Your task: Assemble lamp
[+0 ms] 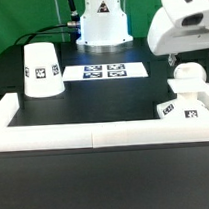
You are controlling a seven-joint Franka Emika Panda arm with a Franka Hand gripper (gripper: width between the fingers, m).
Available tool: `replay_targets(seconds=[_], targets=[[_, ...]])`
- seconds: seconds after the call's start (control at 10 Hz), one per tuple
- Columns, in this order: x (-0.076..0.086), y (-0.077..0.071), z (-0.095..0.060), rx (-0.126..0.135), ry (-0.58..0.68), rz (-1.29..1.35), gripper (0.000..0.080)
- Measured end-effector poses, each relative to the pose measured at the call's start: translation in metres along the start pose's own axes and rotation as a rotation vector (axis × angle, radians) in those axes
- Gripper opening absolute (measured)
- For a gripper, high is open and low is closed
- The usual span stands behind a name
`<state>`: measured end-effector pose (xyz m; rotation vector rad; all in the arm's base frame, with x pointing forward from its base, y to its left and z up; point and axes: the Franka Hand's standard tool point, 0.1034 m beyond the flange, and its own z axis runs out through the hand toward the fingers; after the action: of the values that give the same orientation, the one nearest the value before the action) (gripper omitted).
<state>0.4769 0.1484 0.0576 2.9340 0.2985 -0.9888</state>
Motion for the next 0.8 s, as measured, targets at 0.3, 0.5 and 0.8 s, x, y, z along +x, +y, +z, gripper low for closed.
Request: replay_targets(seconds=[0.3, 0.5, 0.8], targets=[[-0.001, 0.0, 0.005, -0.001, -0.184, -0.003, 0.0698], [-0.001, 0.001, 0.013, -0.001, -0.331, -0.006, 0.0698], [0.006, 0.001, 0.017, 0.002, -0.321, -0.008, 0.0698]])
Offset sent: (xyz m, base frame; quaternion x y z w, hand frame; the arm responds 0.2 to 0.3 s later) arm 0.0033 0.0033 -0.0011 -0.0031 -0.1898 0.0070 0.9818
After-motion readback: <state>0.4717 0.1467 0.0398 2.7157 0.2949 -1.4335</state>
